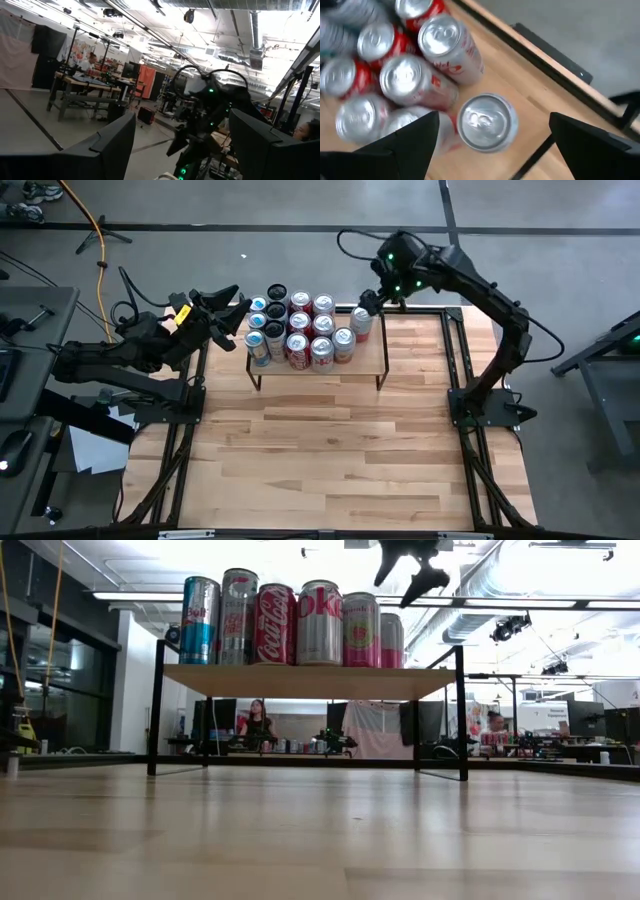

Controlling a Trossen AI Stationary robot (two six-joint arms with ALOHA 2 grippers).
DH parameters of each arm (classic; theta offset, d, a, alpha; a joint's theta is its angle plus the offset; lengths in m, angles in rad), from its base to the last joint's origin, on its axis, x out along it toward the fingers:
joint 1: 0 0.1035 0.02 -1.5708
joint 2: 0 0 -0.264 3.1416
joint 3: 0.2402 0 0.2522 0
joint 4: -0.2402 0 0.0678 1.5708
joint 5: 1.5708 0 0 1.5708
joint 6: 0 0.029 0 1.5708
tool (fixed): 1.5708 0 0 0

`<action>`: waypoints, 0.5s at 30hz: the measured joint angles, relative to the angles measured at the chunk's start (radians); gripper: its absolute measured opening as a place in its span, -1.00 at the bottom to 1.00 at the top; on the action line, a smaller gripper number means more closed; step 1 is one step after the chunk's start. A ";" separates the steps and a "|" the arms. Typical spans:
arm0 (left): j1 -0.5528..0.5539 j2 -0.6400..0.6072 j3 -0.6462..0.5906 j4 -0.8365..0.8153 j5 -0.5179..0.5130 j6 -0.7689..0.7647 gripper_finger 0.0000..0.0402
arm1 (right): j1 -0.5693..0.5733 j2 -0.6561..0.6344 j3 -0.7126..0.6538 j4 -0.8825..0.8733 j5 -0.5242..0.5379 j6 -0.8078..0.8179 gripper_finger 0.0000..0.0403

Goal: Place canned beverage on shelf
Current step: Put the pink-white soda can aligned with the other pink-white soda can on the shelf

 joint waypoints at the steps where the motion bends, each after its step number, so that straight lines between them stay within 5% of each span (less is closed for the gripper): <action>1: 0.000 0.000 0.000 0.000 0.000 0.000 0.28 | 0.015 -0.008 -0.012 0.012 0.025 0.063 0.80; 7: 0.000 0.000 0.000 -0.001 -0.001 0.000 0.28 | 0.166 -0.032 -0.095 0.067 0.402 0.344 0.81; 15: 0.000 0.000 0.000 -0.002 -0.002 0.002 0.28 | 0.262 -0.030 -0.179 0.164 0.632 0.539 0.81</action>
